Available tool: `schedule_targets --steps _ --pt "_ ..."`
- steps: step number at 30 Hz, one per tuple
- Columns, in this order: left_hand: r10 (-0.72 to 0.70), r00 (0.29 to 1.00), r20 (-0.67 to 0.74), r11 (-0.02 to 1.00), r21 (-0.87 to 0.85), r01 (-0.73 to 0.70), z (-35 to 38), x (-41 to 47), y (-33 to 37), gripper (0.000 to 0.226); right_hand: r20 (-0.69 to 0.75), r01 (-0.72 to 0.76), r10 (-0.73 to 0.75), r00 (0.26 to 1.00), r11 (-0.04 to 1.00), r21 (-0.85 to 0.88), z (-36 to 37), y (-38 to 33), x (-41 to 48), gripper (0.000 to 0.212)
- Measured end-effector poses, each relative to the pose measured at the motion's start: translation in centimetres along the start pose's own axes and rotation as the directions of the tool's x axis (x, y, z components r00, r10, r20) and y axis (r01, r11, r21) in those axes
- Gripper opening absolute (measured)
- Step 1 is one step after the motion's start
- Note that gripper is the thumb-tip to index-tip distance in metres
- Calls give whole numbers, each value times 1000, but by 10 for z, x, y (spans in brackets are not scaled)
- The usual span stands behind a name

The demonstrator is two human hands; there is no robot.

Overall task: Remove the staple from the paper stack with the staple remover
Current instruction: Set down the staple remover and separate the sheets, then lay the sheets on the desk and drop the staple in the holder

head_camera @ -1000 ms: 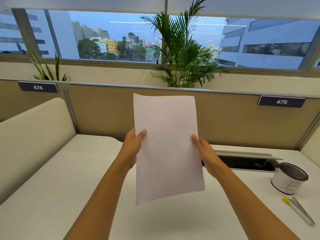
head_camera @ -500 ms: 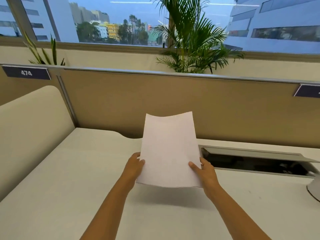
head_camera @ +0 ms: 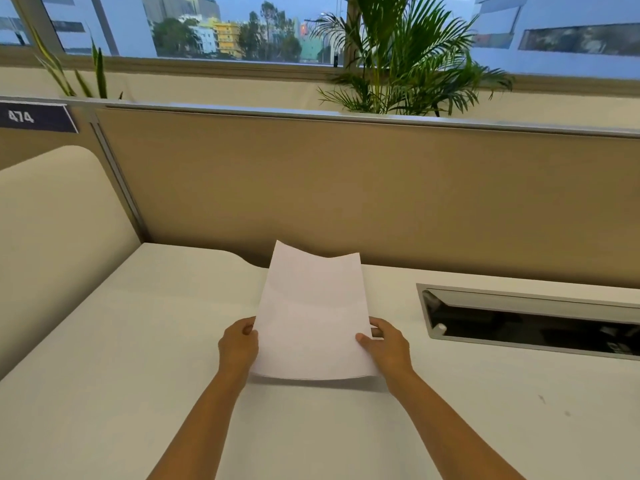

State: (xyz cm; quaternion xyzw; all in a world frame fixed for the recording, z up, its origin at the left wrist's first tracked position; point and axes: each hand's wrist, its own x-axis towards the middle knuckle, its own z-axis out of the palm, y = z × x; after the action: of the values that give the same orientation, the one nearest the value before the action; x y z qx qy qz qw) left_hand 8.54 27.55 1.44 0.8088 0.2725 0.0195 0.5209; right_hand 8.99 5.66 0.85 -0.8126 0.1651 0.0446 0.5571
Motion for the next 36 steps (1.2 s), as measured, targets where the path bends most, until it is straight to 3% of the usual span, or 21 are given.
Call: schedule_targets --steps 11,36 --pt "-8 995 -96 998 -58 2 0 14 -15 31 -78 59 -66 995 994 -97 13 9 12 45" --pt "74 984 -160 997 33 -70 8 10 -34 32 -119 107 -170 978 905 -412 25 26 2 43"
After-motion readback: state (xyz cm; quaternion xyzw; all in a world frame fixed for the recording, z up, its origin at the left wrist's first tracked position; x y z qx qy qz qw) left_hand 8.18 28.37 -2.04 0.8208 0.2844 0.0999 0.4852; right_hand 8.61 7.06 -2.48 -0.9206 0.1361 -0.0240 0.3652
